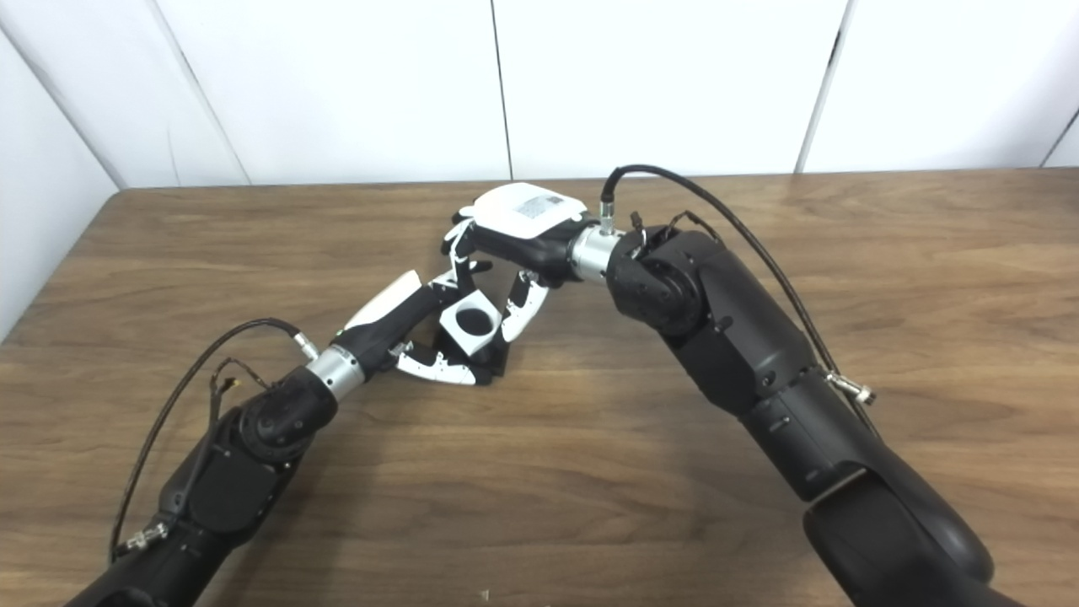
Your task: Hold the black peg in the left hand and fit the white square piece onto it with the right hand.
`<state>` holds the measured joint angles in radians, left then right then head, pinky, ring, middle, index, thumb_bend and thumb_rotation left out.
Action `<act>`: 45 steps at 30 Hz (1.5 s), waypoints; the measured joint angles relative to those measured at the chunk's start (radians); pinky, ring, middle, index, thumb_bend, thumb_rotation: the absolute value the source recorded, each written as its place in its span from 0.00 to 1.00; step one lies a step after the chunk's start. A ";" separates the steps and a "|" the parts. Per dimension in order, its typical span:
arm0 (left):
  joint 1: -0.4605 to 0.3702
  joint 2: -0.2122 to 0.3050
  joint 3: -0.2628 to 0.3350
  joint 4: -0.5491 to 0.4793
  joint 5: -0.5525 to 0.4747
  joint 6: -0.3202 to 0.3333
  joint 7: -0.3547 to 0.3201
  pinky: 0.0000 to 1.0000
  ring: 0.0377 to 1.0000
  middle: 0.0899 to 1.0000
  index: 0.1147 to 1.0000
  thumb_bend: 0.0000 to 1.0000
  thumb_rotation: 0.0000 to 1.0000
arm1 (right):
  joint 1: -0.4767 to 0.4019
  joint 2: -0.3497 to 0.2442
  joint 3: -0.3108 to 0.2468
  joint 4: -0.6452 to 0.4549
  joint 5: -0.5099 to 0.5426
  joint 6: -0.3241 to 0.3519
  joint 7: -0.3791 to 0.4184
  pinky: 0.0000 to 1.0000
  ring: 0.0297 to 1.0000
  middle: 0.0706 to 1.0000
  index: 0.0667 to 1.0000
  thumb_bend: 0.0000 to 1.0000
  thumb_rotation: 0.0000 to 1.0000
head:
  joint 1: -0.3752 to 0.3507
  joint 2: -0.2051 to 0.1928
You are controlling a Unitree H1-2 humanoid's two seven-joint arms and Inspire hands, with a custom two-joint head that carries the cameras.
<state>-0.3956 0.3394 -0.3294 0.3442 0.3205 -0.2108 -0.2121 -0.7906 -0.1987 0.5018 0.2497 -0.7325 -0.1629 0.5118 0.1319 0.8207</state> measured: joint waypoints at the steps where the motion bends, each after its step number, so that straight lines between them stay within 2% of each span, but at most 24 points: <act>1: 0.000 0.000 0.000 0.000 0.000 0.000 0.000 0.99 1.00 0.99 0.43 0.52 0.07 | 0.000 0.000 0.001 0.002 0.000 0.000 -0.001 1.00 0.94 0.83 0.44 0.52 0.14 | 0.000 0.000; 24: 0.005 -0.001 -0.002 -0.020 0.010 0.021 0.004 0.98 1.00 0.99 0.43 0.52 0.07 | -0.004 0.006 0.018 0.073 0.006 0.008 -0.047 1.00 0.95 0.85 0.46 0.52 0.15 | 0.020 0.009; 25: 0.006 -0.001 -0.002 -0.022 0.010 0.024 0.004 0.98 1.00 0.99 0.43 0.52 0.07 | -0.004 0.006 0.019 0.073 0.006 0.010 -0.047 1.00 0.95 0.87 0.55 0.60 0.20 | 0.020 0.009; 26: 0.007 -0.001 -0.002 -0.027 0.011 0.029 0.004 0.98 1.00 0.99 0.43 0.52 0.07 | -0.004 0.006 0.021 0.072 0.005 0.015 -0.046 1.00 0.96 0.92 0.72 0.75 0.30 | 0.018 0.011; 27: 0.008 -0.001 -0.002 -0.032 0.014 0.035 0.004 0.98 1.00 0.99 0.43 0.52 0.07 | -0.005 0.005 0.025 0.068 0.005 0.031 -0.041 1.00 0.97 0.95 0.85 0.85 0.36 | 0.018 0.011; 29: 0.009 -0.001 -0.002 -0.033 0.014 0.038 0.004 0.98 1.00 0.99 0.43 0.52 0.07 | -0.008 0.003 0.032 0.066 -0.004 0.043 -0.027 1.00 0.98 0.99 0.97 0.97 0.42 | 0.017 0.012; 32: 0.010 -0.001 -0.002 -0.035 0.014 0.039 0.004 0.97 1.00 0.99 0.43 0.52 0.07 | -0.002 -0.004 0.041 0.065 -0.011 0.069 -0.001 1.00 1.00 1.00 1.00 1.00 0.44 | 0.014 0.012; 45: 0.010 -0.001 -0.003 -0.035 0.017 0.038 0.006 0.98 1.00 0.99 0.43 0.52 0.07 | 0.012 -0.035 0.045 0.065 -0.021 0.081 0.028 1.00 1.00 0.99 1.00 0.98 0.45 | 0.014 0.014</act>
<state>-0.3860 0.3387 -0.3319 0.3089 0.3376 -0.1731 -0.2058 -0.7787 -0.2337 0.5463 0.3150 -0.7540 -0.0819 0.5397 0.1457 0.8345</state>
